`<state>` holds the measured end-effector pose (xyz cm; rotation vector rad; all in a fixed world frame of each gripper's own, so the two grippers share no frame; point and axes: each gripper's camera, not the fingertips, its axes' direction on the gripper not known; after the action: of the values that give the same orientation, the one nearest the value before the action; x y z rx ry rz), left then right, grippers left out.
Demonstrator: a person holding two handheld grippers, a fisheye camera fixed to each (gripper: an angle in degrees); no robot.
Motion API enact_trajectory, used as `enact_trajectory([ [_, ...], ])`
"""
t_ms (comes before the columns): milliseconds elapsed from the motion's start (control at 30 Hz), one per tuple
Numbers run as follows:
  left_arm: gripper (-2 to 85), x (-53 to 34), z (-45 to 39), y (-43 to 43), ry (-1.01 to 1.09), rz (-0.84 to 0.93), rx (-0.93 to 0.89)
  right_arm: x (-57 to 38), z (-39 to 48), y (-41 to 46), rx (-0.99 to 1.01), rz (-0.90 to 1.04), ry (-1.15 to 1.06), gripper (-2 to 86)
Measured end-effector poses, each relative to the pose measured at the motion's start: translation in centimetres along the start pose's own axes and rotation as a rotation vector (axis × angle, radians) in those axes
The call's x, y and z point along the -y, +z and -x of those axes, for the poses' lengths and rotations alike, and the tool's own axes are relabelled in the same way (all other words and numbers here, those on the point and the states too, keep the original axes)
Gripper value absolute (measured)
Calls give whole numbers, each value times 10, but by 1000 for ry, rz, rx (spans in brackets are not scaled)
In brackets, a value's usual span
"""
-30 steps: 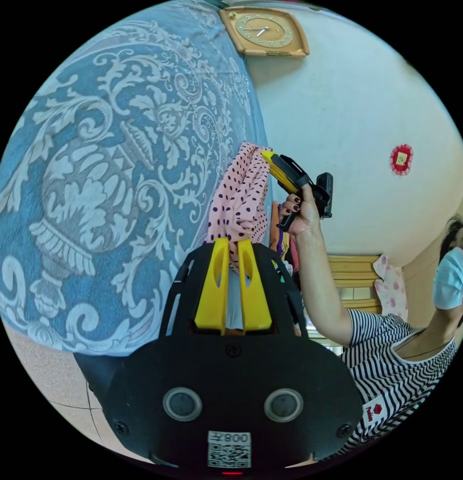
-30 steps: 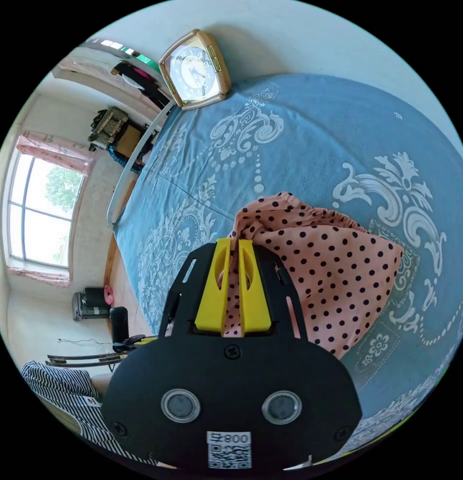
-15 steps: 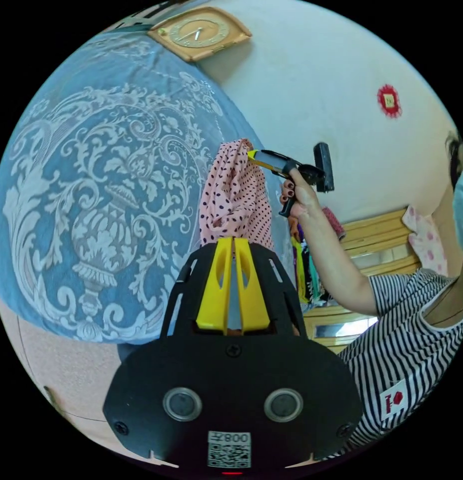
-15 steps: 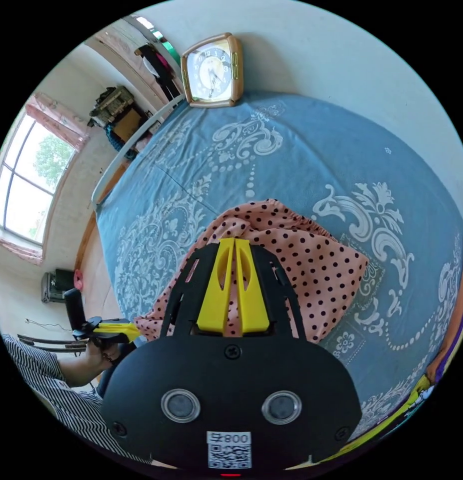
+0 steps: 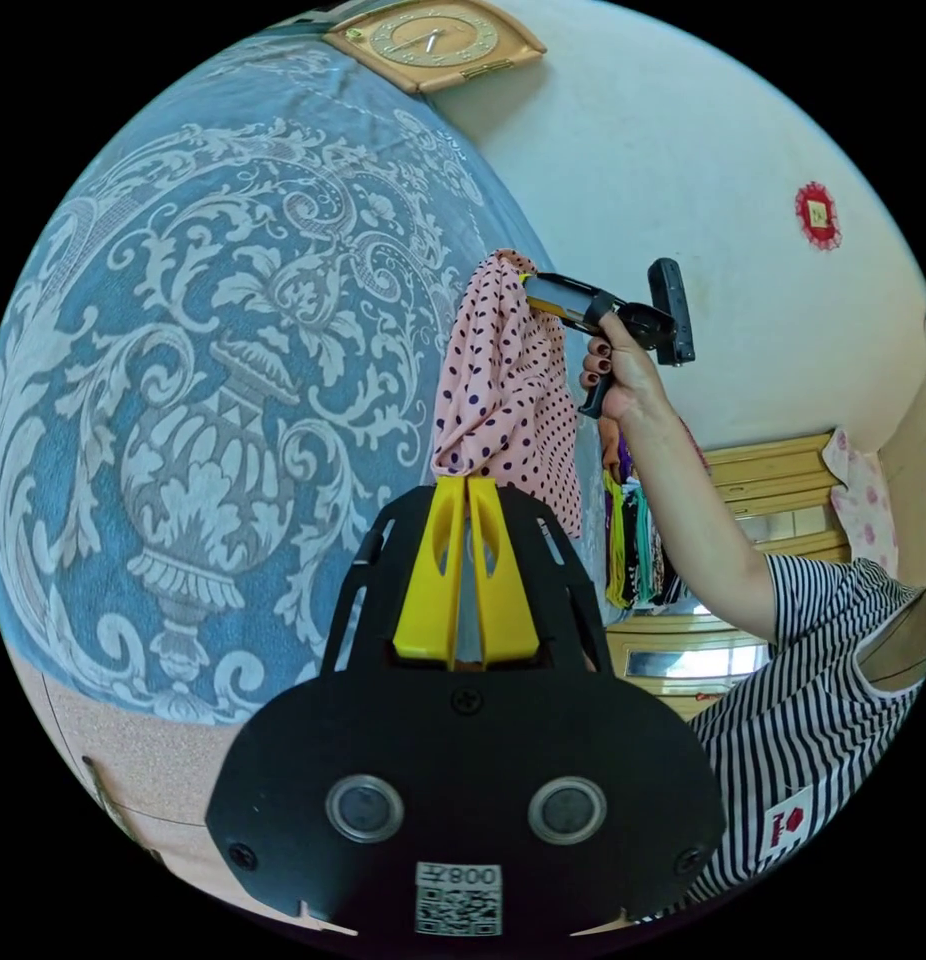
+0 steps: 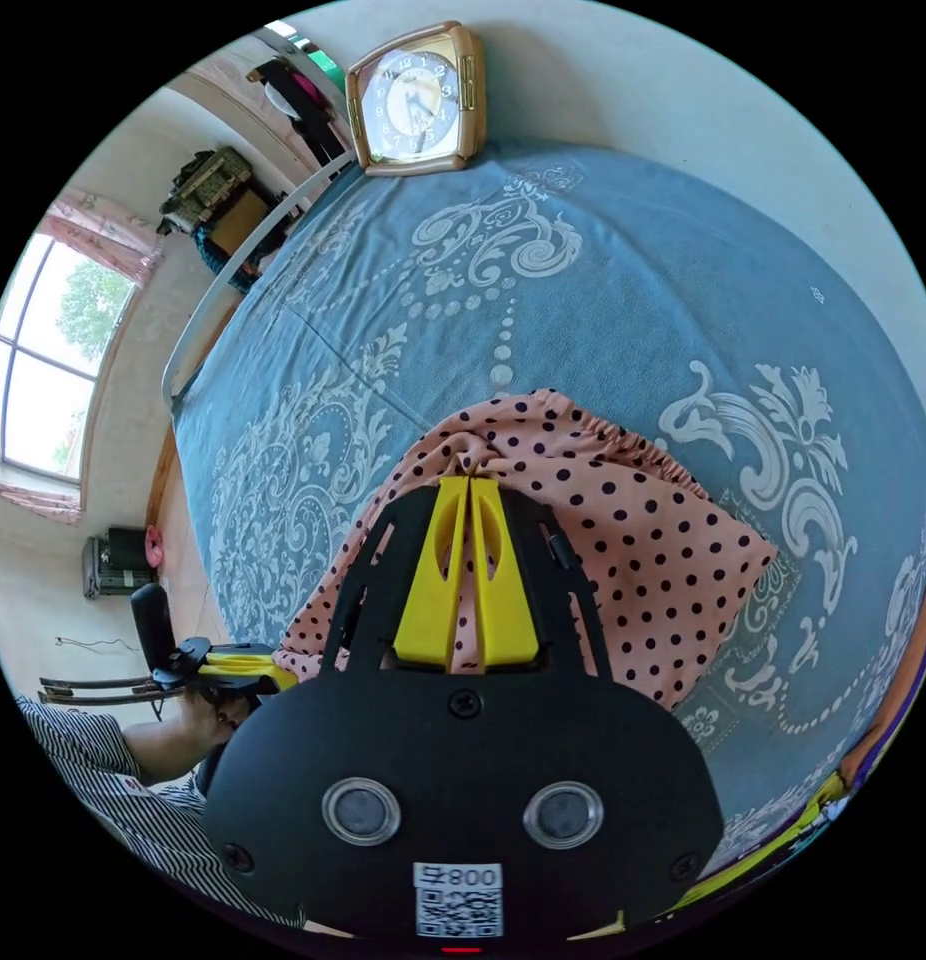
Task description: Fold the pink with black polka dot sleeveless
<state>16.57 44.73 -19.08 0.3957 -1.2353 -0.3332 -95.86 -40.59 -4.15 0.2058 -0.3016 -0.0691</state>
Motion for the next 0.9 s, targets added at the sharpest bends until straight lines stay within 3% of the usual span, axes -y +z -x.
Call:
enact_trajectory([
  [267,3,7,-11,1,4,-3,-7,-62,7,-59,32,-83,15,1],
  [367,3,9,-16,2,-6,-7,-24,-103,9,-69,142,-84,30,1],
  [600,3,1,-45,-12,40,-123,-9,-184,59,-30,241,82,-13,1],
  [700,3,4,-71,-16,107,-126,34,-206,71,-10,136,138,-21,1],
  [900,3,52,-131,8,313,-77,85,-233,74,-1,161,130,-6,1],
])
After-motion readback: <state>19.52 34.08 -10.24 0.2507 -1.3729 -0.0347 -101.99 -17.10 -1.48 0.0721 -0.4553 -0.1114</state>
